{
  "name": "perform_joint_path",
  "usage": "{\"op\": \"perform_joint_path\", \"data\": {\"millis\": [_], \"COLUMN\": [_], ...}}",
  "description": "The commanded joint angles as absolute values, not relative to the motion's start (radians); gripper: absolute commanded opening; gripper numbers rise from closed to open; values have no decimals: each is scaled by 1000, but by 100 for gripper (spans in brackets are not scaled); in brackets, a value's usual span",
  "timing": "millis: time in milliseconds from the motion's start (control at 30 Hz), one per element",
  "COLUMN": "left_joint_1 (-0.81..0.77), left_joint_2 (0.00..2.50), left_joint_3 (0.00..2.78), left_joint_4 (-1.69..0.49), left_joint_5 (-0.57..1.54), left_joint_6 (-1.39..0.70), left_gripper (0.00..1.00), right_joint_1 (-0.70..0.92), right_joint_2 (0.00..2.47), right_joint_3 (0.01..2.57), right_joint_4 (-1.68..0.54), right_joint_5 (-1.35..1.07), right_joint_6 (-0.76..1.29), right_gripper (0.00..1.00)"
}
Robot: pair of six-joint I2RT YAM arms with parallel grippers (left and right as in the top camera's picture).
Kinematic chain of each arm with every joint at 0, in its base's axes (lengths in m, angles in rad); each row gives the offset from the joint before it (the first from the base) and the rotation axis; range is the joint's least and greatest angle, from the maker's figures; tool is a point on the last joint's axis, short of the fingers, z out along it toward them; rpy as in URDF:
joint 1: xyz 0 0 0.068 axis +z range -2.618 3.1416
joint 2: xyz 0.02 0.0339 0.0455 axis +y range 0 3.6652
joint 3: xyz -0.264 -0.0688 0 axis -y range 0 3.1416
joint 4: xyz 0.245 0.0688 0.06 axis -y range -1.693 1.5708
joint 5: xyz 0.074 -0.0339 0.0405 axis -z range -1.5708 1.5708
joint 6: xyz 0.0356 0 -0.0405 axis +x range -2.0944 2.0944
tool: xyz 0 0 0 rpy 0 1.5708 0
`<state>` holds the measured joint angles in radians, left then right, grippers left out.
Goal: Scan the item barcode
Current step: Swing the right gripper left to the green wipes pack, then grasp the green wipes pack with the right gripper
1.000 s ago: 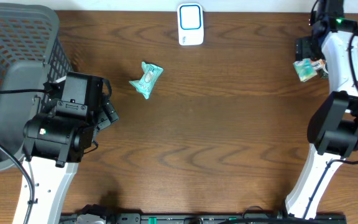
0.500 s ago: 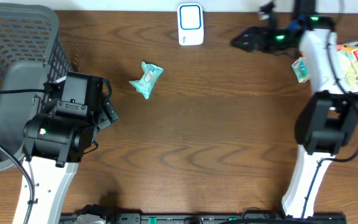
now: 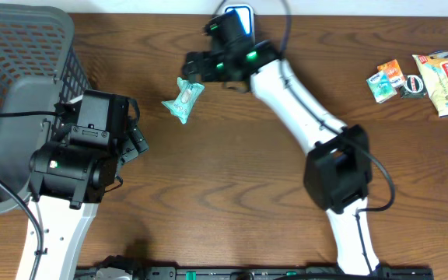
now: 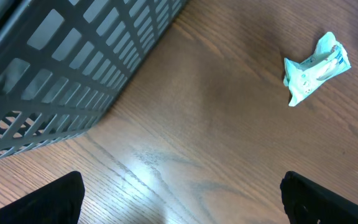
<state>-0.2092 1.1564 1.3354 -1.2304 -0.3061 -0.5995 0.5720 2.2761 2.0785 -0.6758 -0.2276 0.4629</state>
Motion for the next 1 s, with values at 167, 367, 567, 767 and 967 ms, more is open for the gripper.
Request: {"op": "perform_joint_path", "data": {"millis": [167, 367, 567, 767, 967], "left_joint_1": [-204, -204, -204, -204, -204], "left_joint_2": [1155, 1155, 1155, 1155, 1155], "left_joint_3": [1337, 1337, 1337, 1337, 1337], "left_joint_4": [-1234, -1234, -1234, -1234, -1234], "left_joint_5": [-326, -326, -326, -326, -326], "left_joint_6": [-604, -604, -604, -604, -604], "left_gripper": [100, 100, 100, 100, 100], "right_joint_1": [701, 702, 690, 624, 480], "right_joint_2": [2402, 2490, 2489, 2397, 2375], "right_joint_3": [2077, 2077, 2078, 2078, 2077], "right_joint_4": [-581, -568, -616, -714, -888], "right_joint_5": [61, 12, 6, -147, -572], "right_joint_6": [629, 661, 654, 548, 345], "right_gripper": [92, 84, 41, 24, 1]}}
